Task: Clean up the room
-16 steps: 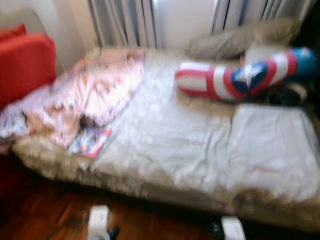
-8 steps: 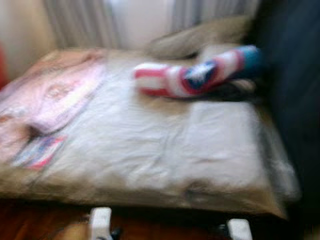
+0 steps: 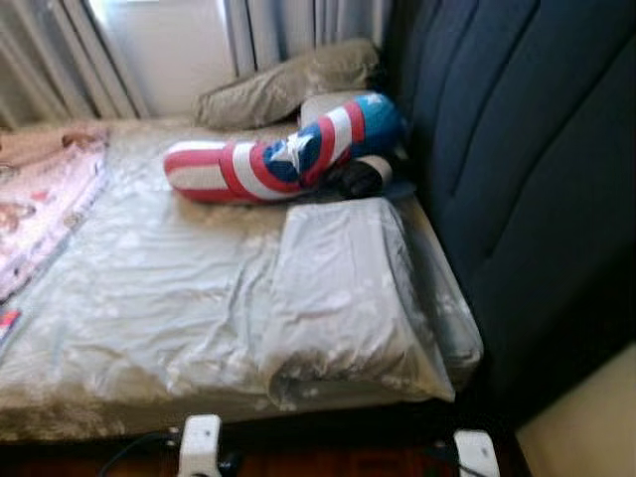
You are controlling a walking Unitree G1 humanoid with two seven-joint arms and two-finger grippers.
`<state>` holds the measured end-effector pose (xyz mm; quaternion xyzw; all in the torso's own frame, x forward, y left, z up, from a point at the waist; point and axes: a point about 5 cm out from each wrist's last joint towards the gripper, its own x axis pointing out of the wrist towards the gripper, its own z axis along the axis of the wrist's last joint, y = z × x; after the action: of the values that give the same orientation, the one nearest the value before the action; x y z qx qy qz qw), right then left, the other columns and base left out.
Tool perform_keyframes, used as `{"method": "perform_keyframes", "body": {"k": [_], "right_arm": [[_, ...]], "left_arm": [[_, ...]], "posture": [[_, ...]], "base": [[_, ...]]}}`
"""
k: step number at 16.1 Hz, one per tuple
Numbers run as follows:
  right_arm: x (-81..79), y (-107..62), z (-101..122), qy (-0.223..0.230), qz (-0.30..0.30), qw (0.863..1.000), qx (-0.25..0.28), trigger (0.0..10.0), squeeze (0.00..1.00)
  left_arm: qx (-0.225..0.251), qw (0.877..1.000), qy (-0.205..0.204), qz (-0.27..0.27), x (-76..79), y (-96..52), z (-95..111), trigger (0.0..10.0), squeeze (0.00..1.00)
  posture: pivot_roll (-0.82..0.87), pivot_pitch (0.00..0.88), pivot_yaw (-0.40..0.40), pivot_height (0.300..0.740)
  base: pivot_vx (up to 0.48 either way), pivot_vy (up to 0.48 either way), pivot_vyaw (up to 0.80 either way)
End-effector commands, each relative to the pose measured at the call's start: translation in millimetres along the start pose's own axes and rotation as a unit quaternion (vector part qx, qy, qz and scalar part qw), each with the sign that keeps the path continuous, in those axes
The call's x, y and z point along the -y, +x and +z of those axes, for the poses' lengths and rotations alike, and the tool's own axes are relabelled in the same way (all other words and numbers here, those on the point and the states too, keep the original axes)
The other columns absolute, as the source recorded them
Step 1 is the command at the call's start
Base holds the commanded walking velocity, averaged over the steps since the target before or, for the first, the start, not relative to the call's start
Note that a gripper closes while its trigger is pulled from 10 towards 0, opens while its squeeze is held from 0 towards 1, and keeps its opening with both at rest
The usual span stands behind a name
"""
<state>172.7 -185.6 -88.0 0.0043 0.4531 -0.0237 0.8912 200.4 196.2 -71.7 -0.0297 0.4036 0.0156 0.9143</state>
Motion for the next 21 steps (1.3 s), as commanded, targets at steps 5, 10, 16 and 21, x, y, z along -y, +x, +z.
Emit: {"method": "perform_keyframes", "body": {"k": [5, 10, 16, 21], "right_arm": [[-9.1, -1.6, -10.5, 0.000, 0.014, 1.000, -0.015, 10.0, 0.00], [-9.4, -1.5, -10.3, 0.001, 0.014, 1.000, -0.015, 10.0, 0.00], [-7.7, -1.5, -9.8, 0.005, 0.009, 1.000, -0.013, 10.0, 0.00], [-8.4, -0.9, -6.4, 0.007, 0.010, 1.000, -0.006, 10.0, 0.00]], "left_arm": [[-0.021, 1.000, -0.002, 0.010, -5.0, -3.6, -12.5, 10.0, 0.00], [-0.022, 1.000, 0.005, 0.013, -8.3, -3.6, -11.1, 10.0, 0.00], [-0.019, 1.000, 0.001, 0.015, -11.0, -4.0, -10.4, 10.0, 0.00], [0.018, 1.000, 0.004, 0.003, -10.3, -1.7, 4.1, 10.0, 0.00]], "posture": [[0.00, 0.000, 0.002, 0.738], [0.00, 0.006, 0.003, 0.738], [0.00, 0.031, 0.002, 0.738], [0.00, 0.041, 0.003, 0.738]], "base": [[0.000, 0.000, 0.00], [0.000, -0.186, 0.00], [0.000, -0.106, 0.00], [0.000, 0.000, 0.00]]}}
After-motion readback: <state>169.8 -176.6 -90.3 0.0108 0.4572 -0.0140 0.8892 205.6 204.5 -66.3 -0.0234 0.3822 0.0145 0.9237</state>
